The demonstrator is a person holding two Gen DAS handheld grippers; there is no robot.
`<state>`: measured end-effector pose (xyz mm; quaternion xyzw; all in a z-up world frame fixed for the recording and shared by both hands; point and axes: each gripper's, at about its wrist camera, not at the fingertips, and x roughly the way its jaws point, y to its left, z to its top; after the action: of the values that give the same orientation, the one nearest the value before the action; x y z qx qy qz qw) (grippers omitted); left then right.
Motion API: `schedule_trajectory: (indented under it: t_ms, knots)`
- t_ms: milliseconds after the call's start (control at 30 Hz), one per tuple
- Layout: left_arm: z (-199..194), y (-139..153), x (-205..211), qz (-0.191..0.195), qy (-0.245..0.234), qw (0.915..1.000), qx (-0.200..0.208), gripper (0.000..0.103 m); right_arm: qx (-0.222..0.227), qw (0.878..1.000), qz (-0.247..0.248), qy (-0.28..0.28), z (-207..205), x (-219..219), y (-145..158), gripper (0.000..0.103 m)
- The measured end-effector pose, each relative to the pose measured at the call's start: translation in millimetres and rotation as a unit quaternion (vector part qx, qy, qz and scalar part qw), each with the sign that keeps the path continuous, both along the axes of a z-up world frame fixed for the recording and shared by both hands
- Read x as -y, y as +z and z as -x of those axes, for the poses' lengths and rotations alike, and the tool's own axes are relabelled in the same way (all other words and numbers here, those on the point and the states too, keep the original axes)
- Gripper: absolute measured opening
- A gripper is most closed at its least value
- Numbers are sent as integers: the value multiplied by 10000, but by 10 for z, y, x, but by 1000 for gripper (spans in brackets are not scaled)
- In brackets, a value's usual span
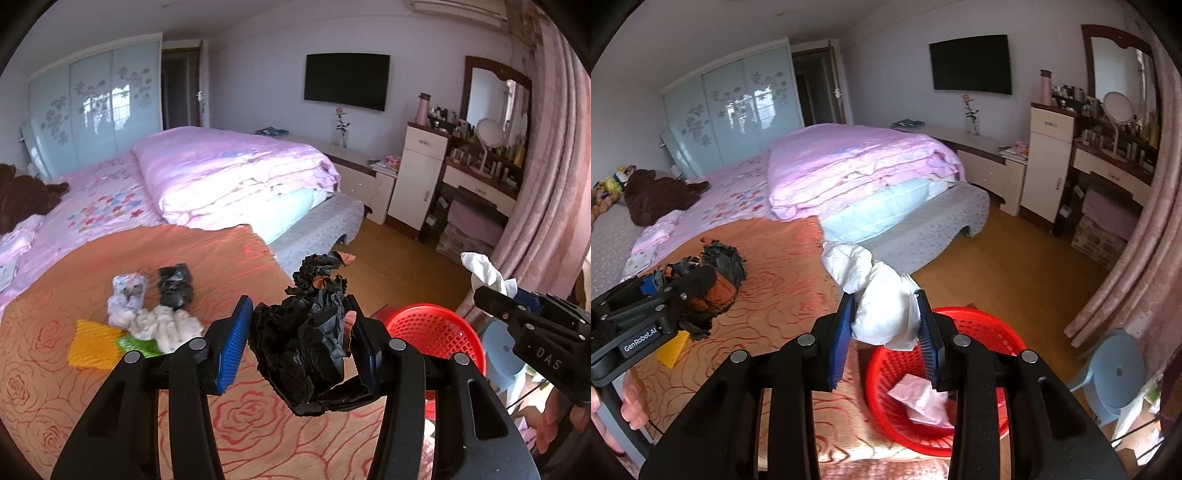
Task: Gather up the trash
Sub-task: 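Carry the black bag and white cloth over the red basket with both tools, then open both tools to drop the black bag and white cloth into the basket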
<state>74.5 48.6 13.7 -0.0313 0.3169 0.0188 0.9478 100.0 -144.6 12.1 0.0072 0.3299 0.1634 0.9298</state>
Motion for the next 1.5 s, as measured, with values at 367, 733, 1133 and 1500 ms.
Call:
schedule_trajectory:
  t_ms: [367,733,1133,1500]
  knots:
    - [-218,-11,450,4,-424,9991,-43,48,-40,9992,113,-375,-26,316,-94,33]
    - [-352,-171,784,-71,-800,9966,-201,48,-211,9975,26,-669,-46,586,-263,33]
    - [-553,-412,1121,-19,-1258,9907,-517,48,-696,9923,-44,-1019,-243,835,-558,33]
    - [-666,-685,1348,-63,-1613,9832,-853,49,-1057,9881,-19,-1118,-355,902,-800,33]
